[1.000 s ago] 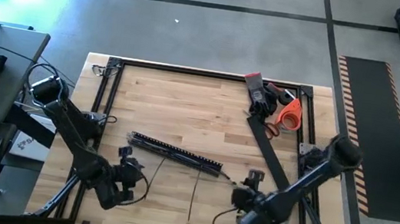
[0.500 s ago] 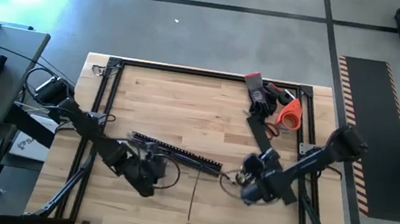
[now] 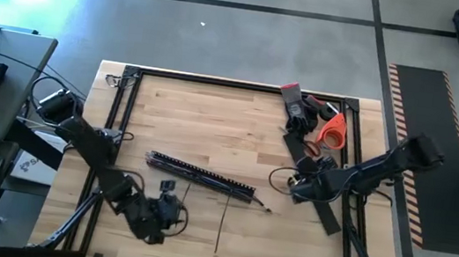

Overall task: Ziptie cables
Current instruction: Close the black cable duct cover

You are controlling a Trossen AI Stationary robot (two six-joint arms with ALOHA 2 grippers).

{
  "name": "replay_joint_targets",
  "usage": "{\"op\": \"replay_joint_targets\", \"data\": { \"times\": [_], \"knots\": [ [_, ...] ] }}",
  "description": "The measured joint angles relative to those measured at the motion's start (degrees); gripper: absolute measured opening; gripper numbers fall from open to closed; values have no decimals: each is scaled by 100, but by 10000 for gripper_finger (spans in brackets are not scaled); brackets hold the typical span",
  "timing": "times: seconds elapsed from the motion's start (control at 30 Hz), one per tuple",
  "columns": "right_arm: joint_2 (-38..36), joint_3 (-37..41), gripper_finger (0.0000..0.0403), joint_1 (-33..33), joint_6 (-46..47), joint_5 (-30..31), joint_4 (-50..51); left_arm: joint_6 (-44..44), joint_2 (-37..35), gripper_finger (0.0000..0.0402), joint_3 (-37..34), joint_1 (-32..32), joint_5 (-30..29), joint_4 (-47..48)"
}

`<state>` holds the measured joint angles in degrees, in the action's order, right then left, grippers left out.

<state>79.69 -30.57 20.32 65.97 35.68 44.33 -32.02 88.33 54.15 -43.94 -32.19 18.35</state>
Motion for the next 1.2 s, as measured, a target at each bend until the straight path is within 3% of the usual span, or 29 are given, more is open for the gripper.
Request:
{"op": "replay_joint_targets", "data": {
  "times": [0.17, 0.27, 0.53, 0.7, 0.87, 1.07, 1.2],
  "knots": [
    [-59, 575, 307, -82, 25, -199, -866, -201, 0, 135, 0, -371, -411, -36],
    [-69, 703, 270, -77, 115, -222, -1076, -293, 0, 135, 0, -490, -527, -39],
    [-58, 688, 90, -71, -294, -373, -1449, -442, 0, 135, 0, -635, -758, -79],
    [-25, 399, 12, 193, -517, -737, -1962, -442, -1, 135, 0, -724, -780, -207],
    [-5, 163, 7, 433, -851, -1193, -2492, -463, -2, 135, 0, -761, -897, -200],
    [-6, -189, 12, 719, -1512, -536, -2572, -486, -2, 135, 0, -756, -970, -195],
    [-8, -405, 44, 883, -1981, -304, -2613, -486, -2, 135, 0, -756, -975, -195]
  ]
}}
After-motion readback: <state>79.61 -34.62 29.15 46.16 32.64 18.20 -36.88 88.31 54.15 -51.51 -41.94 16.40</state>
